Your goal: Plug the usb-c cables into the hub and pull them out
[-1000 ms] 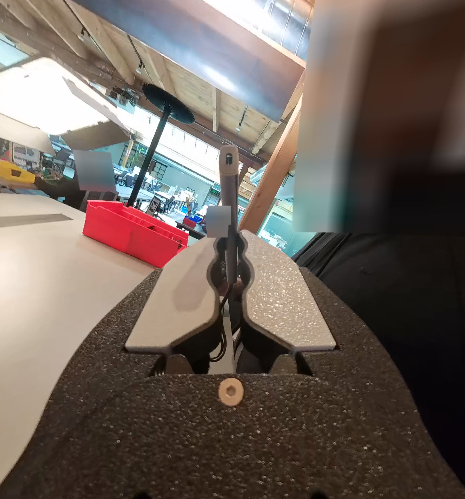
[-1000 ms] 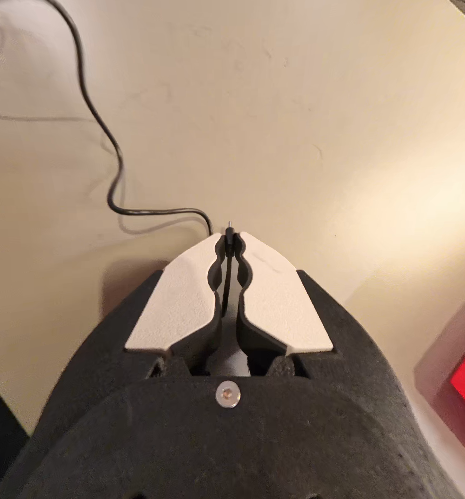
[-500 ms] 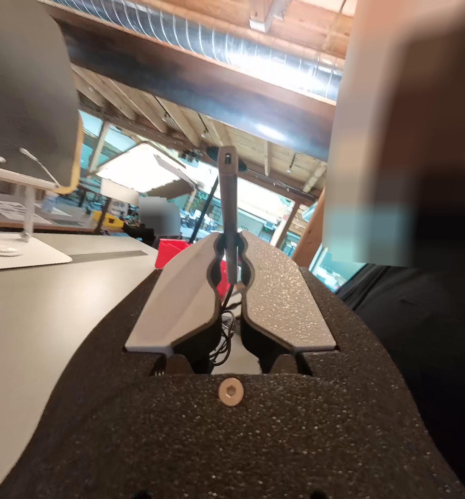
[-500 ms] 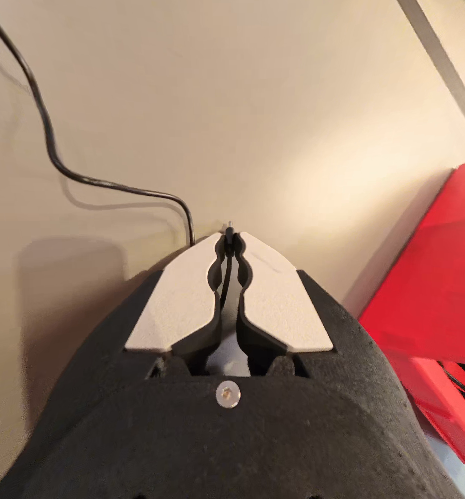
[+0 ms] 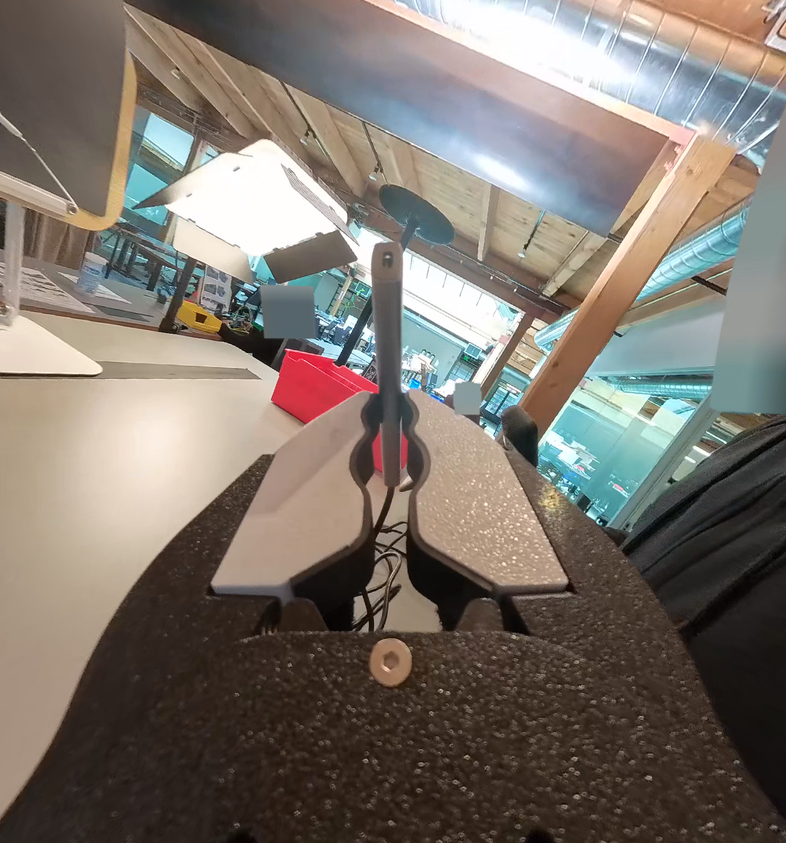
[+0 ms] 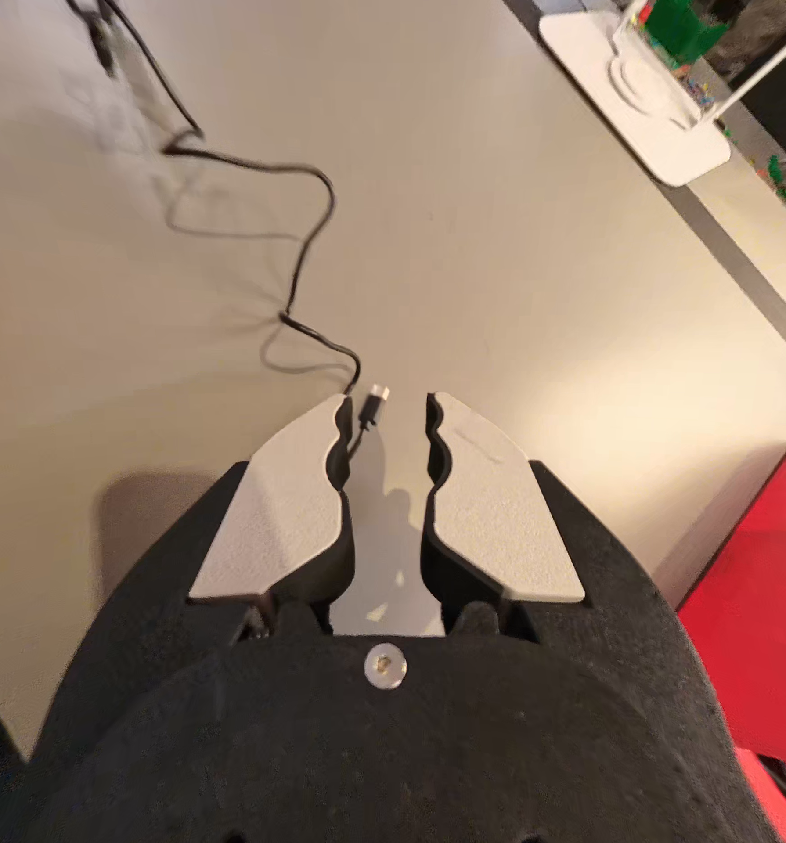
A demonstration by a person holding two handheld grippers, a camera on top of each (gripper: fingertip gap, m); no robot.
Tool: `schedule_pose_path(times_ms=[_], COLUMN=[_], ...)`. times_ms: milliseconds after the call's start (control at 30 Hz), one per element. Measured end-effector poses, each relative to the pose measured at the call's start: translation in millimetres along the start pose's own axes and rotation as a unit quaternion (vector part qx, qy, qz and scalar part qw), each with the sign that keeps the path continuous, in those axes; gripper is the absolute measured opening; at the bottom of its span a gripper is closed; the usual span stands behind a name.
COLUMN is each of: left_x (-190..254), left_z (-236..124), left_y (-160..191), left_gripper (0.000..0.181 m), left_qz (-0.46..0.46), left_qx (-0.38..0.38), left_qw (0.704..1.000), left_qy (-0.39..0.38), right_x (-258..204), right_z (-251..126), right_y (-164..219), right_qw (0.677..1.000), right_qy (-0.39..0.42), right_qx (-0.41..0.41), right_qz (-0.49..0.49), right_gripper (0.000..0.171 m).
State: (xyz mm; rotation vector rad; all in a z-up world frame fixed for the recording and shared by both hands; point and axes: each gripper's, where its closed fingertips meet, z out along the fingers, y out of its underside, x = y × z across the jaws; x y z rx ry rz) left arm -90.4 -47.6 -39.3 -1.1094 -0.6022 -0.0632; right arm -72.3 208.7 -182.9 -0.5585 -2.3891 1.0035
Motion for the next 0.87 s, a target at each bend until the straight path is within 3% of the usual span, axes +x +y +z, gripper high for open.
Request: schedule_pose_path(times_ms=[167,300,500,667,867], left_x=[-1.8,-6.3,-9.6,-17.1,-27.0], left_z=[33.0,56.1,78.7,80.9,81.9], left_y=[24.0,43.9,56.8,51.4,55.6], left_gripper=[0.009,0.009,0.009,0.009,0.009], left_qz=[-0.001,-0.026,-0.055,-0.070,-0.076], left_qx=[-0.011,-0.017,-0.014,0.014,0.016], left_qw=[1.000,0.999,0.998,0.997,0.997], left_qy=[0.016,0.028,0.035,0.023,0.010], right_x=[-17.3,-50.6,-75.7,-72.1,-91.4], right_z=[-9.0,8.1,58.5,77.2,86.1], right_y=[-33.8,-69.6,-88.8,-88.9,-95.6], right_qw=[0.998,0.990,0.992,0.981,0.968], right_qy=[-0.034,-0.077,-0.013,0.072,0.067], right_qx=[0.058,0.120,0.100,0.072,0.089], right_qz=[-0.001,0.010,-0.081,-0.167,-0.225], right_gripper=[0.035,0.035,0.040,0.005,0.002])
